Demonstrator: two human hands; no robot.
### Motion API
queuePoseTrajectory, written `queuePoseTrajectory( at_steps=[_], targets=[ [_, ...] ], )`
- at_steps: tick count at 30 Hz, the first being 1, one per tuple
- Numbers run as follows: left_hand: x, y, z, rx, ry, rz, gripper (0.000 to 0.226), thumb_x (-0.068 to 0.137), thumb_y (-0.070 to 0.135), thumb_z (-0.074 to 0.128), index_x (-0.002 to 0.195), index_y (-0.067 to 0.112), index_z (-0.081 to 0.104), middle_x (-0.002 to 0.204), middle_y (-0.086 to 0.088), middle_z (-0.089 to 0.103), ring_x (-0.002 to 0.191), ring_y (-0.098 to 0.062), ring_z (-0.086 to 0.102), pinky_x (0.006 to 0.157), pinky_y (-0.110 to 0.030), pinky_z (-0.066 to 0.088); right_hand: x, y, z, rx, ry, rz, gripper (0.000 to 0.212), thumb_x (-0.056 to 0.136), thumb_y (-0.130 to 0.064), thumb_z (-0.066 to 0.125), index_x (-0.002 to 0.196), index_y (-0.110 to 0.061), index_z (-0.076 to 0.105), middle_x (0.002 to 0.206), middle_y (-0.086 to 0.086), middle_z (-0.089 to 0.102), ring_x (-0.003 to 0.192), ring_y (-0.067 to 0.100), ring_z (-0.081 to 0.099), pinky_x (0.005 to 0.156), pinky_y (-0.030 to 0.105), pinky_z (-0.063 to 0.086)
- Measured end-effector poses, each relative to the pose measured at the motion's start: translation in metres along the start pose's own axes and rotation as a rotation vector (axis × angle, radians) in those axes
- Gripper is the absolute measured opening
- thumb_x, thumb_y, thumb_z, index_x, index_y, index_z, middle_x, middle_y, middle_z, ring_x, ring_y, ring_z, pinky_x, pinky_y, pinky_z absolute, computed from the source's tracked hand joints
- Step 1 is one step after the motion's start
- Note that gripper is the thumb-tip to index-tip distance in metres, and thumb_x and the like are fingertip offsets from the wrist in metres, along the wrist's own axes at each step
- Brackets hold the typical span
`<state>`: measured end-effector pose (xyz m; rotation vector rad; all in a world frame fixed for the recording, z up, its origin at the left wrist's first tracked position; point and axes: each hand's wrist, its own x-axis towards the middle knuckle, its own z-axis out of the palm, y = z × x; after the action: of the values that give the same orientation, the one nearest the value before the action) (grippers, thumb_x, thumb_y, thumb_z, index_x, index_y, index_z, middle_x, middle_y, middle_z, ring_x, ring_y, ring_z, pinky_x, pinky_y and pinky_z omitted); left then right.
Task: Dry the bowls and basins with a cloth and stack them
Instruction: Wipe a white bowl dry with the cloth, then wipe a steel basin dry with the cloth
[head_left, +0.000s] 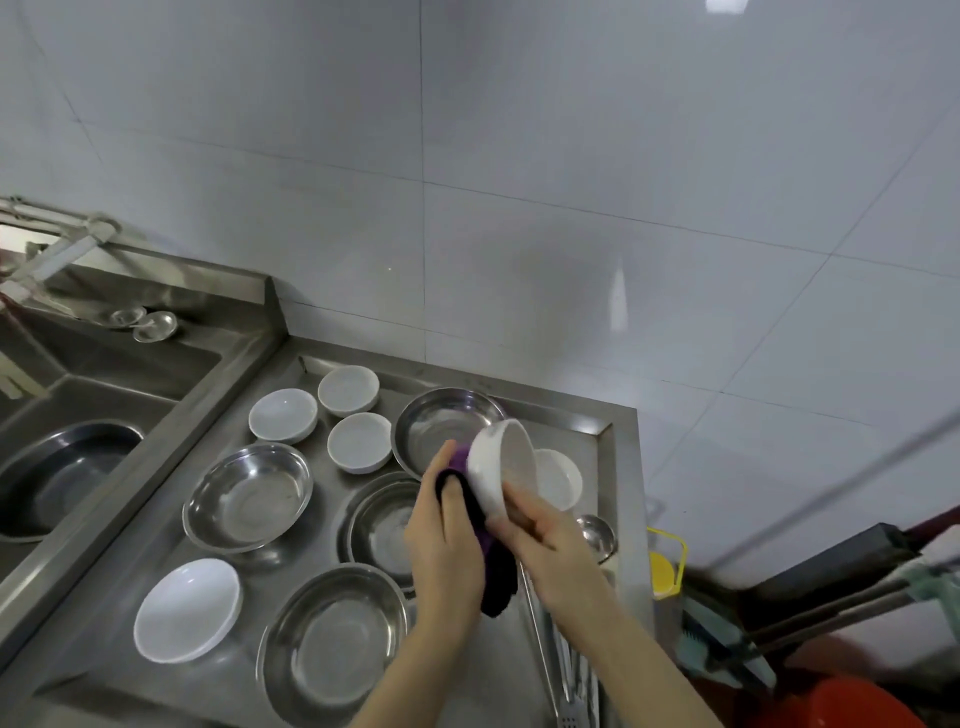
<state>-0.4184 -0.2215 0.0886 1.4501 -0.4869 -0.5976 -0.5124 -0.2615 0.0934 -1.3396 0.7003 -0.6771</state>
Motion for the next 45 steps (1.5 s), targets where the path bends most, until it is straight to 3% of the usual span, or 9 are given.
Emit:
queuePoseTrajectory(
  at_steps=[5, 9, 20, 24, 27, 35, 39, 42, 45],
  targets=[
    [0.023, -0.029, -0.036, -0.047, 0.013, -0.144, 0.034, 0.102, 0.012, 0.039, 0.113, 0.026, 0.068, 0.108, 0.014, 0.071, 0.109, -0.005, 0.062, 0.097, -0.027, 0.046, 0.002, 0.031, 0.006, -0.380, -0.095, 0.012, 0.041, 0.092, -0.001, 0.062, 0.126, -0.023, 0.065, 0.113, -0.015, 0.073, 0.109, 0.002, 0.065, 0.090, 0.015, 0.047],
    [0.036, -0.056, -0.063, -0.050, 0.006, -0.265, 0.033, 0.102, 0.015, 0.038, 0.114, 0.021, 0.068, 0.111, 0.005, 0.071, 0.109, -0.013, 0.064, 0.098, -0.035, 0.047, 0.004, 0.061, 0.010, -0.616, 0.078, 0.001, 0.028, 0.091, -0.005, 0.063, 0.114, -0.019, 0.071, 0.087, -0.038, 0.064, 0.090, -0.015, 0.060, 0.079, 0.005, 0.041],
    [0.048, -0.062, -0.102, -0.419, 0.010, -0.753, 0.038, 0.101, 0.039, 0.040, 0.103, 0.014, 0.069, 0.096, -0.008, 0.075, 0.083, -0.023, 0.070, 0.074, -0.038, 0.052, -0.039, 0.144, 0.014, -0.902, 0.202, 0.192, 0.035, 0.096, -0.016, 0.055, 0.128, -0.029, 0.063, 0.100, 0.003, 0.070, 0.093, 0.018, 0.065, 0.082, 0.029, 0.049],
    [0.038, -0.054, -0.108, -0.456, -0.032, -0.749, 0.041, 0.103, 0.038, 0.038, 0.110, 0.009, 0.065, 0.105, -0.012, 0.073, 0.083, -0.021, 0.073, 0.070, -0.036, 0.054, -0.058, 0.161, 0.014, -1.024, 0.128, 0.225, 0.037, 0.097, -0.015, 0.052, 0.129, -0.032, 0.063, 0.094, 0.007, 0.063, 0.092, 0.025, 0.061, 0.072, 0.022, 0.037],
    [0.025, -0.045, -0.116, -0.478, -0.021, -0.775, 0.040, 0.103, 0.036, 0.037, 0.111, 0.006, 0.063, 0.097, -0.011, 0.075, 0.079, -0.021, 0.073, 0.061, -0.031, 0.058, -0.071, 0.175, 0.019, -1.167, -0.053, 0.216, 0.043, 0.096, -0.011, 0.041, 0.131, -0.027, 0.061, 0.101, 0.014, 0.066, 0.095, 0.032, 0.061, 0.084, 0.034, 0.050],
    [-0.021, -0.046, -0.157, -0.354, -0.003, -0.673, 0.044, 0.103, 0.042, 0.036, 0.110, 0.010, 0.066, 0.109, -0.009, 0.073, 0.094, -0.020, 0.072, 0.075, -0.038, 0.052, -0.095, 0.208, 0.024, -1.306, -0.107, 0.222, 0.046, 0.086, -0.004, 0.053, 0.130, -0.017, 0.064, 0.109, 0.016, 0.068, 0.109, 0.036, 0.059, 0.089, 0.040, 0.050],
    [-0.043, -0.033, -0.180, -0.388, -0.011, -0.604, 0.046, 0.102, 0.044, 0.034, 0.113, 0.012, 0.065, 0.110, -0.009, 0.073, 0.098, -0.025, 0.070, 0.076, -0.041, 0.057, -0.109, 0.217, 0.021, -1.463, -0.109, 0.178, 0.048, 0.047, -0.011, 0.091, 0.092, -0.023, 0.078, 0.071, 0.005, 0.071, 0.070, 0.025, 0.068, 0.059, 0.034, 0.056],
    [-0.054, -0.018, -0.203, -0.417, -0.021, -0.508, 0.046, 0.104, 0.039, 0.030, 0.124, 0.009, 0.060, 0.117, -0.011, 0.070, 0.107, -0.025, 0.067, 0.085, -0.040, 0.058, -0.115, 0.224, 0.022, -1.476, -0.192, 0.186, 0.036, 0.084, -0.014, 0.055, 0.117, -0.018, 0.068, 0.097, 0.006, 0.074, 0.094, 0.030, 0.063, 0.084, 0.039, 0.050],
    [-0.062, -0.010, -0.223, -0.406, 0.012, -0.450, 0.041, 0.106, 0.032, 0.029, 0.125, 0.011, 0.058, 0.128, -0.014, 0.063, 0.111, -0.025, 0.065, 0.093, -0.038, 0.053, -0.117, 0.226, 0.027, -1.473, -0.134, 0.163, 0.033, 0.074, -0.007, 0.066, 0.106, -0.014, 0.071, 0.091, 0.004, 0.075, 0.084, 0.029, 0.065, 0.079, 0.039, 0.052]
  ],
)
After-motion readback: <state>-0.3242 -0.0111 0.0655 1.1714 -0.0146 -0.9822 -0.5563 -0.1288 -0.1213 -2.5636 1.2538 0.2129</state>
